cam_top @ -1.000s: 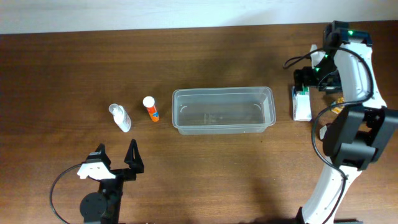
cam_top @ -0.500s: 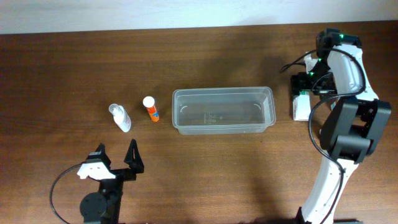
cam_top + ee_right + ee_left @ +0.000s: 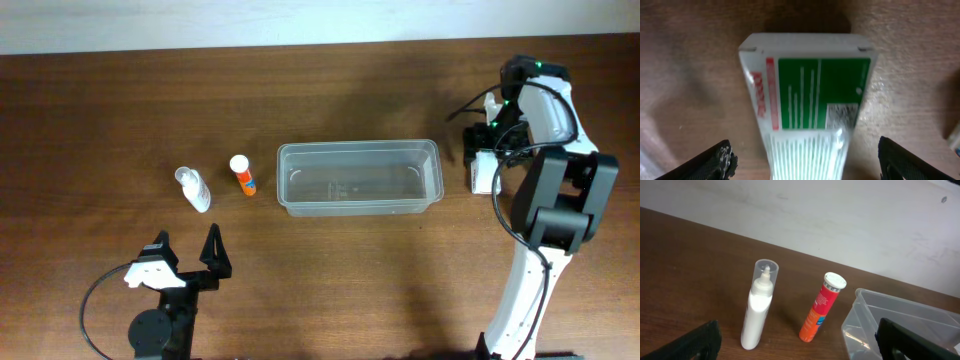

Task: Pack container
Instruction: 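Move right gripper over the white Panadol box and lower onto it, then close right gripper on the Panadol box and lift it, then carry the box over the clear container and release it inside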

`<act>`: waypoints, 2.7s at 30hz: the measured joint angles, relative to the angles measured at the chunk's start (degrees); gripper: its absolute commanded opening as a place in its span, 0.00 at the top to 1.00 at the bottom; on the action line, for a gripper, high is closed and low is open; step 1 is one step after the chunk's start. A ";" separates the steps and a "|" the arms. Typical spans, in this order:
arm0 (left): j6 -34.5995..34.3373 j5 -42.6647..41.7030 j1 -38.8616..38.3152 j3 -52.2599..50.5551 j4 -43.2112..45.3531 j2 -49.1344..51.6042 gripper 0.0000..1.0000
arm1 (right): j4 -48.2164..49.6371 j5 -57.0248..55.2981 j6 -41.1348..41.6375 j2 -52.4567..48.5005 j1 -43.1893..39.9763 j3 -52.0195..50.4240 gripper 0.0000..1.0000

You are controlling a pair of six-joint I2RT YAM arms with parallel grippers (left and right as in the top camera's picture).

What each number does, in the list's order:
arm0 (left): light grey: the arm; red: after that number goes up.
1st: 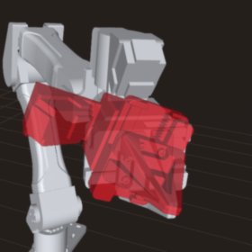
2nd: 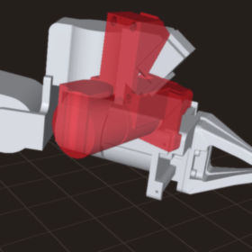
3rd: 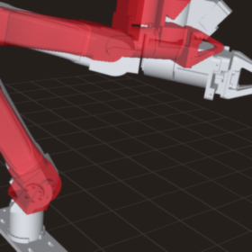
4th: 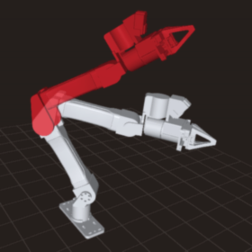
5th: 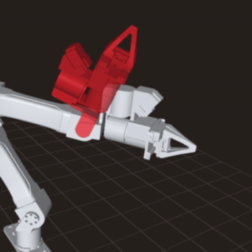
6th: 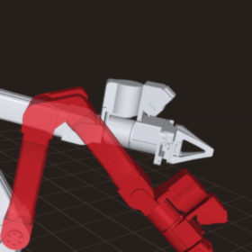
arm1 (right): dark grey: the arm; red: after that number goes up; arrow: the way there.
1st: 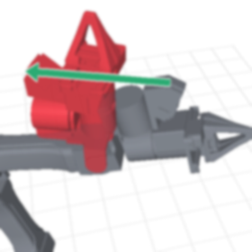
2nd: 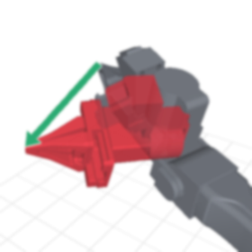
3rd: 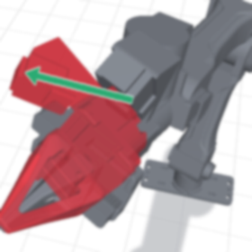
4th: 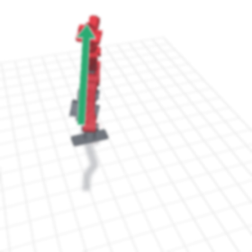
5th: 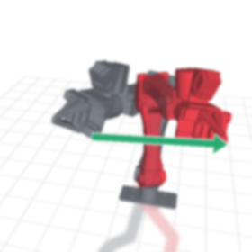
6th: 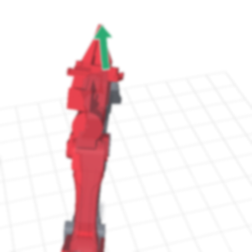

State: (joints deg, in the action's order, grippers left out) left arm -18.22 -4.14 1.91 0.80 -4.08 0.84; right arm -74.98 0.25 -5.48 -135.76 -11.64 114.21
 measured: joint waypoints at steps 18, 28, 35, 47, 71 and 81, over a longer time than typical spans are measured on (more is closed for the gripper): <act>0.00 0.00 0.00 0.00 0.00 0.00 0.01 | 7.85 -0.87 1.97 0.61 0.07 -5.66 0.22; 0.00 0.00 0.00 0.00 0.00 0.00 0.01 | 9.09 -1.25 2.12 0.83 0.07 -6.03 0.52; 0.00 0.02 0.00 0.00 0.00 0.00 0.01 | 5.92 -0.59 2.03 0.35 0.07 -4.46 0.53; 0.00 0.00 0.00 0.00 0.00 0.00 0.01 | -4.33 6.78 2.67 -0.83 0.07 8.96 0.60; 0.00 0.00 0.00 0.00 0.00 0.00 0.01 | -22.01 13.73 2.93 0.55 21.33 35.50 0.59; 0.00 0.00 0.00 0.00 0.00 0.00 0.01 | -21.97 6.16 2.89 0.79 37.31 33.75 0.59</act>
State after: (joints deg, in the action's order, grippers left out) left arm -18.22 -4.14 1.91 0.80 -4.08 0.84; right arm -96.95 6.42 -2.59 -134.98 25.67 147.96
